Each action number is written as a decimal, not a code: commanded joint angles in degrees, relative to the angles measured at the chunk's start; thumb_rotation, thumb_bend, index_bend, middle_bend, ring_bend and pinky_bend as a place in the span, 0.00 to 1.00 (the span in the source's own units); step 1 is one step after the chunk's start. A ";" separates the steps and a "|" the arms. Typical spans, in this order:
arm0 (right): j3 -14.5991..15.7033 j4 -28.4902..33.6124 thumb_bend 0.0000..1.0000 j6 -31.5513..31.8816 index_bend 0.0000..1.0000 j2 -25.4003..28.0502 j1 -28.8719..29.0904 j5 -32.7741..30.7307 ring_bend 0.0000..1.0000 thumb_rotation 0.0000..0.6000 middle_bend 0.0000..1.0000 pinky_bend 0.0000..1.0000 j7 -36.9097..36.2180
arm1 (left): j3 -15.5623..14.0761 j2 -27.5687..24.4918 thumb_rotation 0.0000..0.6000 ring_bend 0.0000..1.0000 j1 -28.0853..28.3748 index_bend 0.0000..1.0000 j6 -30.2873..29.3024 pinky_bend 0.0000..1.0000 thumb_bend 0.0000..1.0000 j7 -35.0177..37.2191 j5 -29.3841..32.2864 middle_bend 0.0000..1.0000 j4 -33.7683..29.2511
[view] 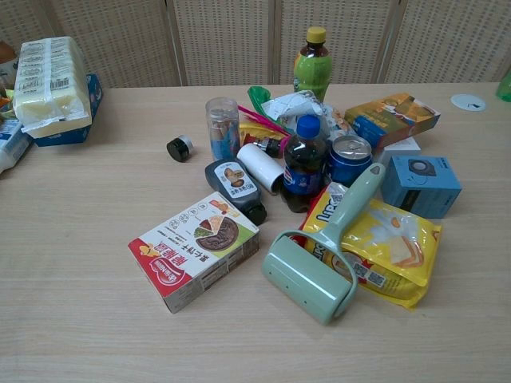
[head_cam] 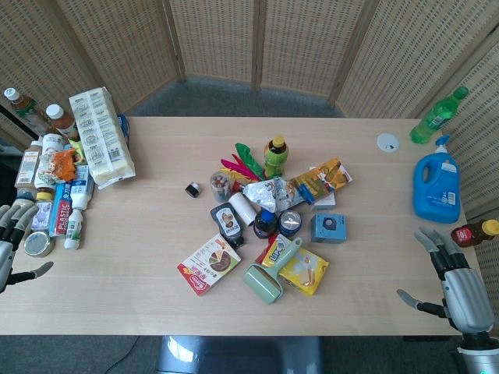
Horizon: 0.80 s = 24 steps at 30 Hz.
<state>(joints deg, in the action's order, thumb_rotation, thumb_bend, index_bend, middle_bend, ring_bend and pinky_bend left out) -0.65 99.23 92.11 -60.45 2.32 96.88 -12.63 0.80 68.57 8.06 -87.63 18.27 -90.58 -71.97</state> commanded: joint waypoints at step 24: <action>-0.19 -0.01 0.00 -0.08 0.00 -0.16 0.12 -0.35 0.00 1.00 0.00 0.00 0.16 | 5.96 0.71 1.00 0.00 22.82 0.00 29.99 0.00 0.00 -21.94 2.91 0.00 -9.96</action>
<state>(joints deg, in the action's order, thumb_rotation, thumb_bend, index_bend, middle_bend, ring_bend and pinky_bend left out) -0.82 99.24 92.03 -60.62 2.43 96.56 -12.44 4.55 68.55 26.02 -63.83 2.64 -90.56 -78.82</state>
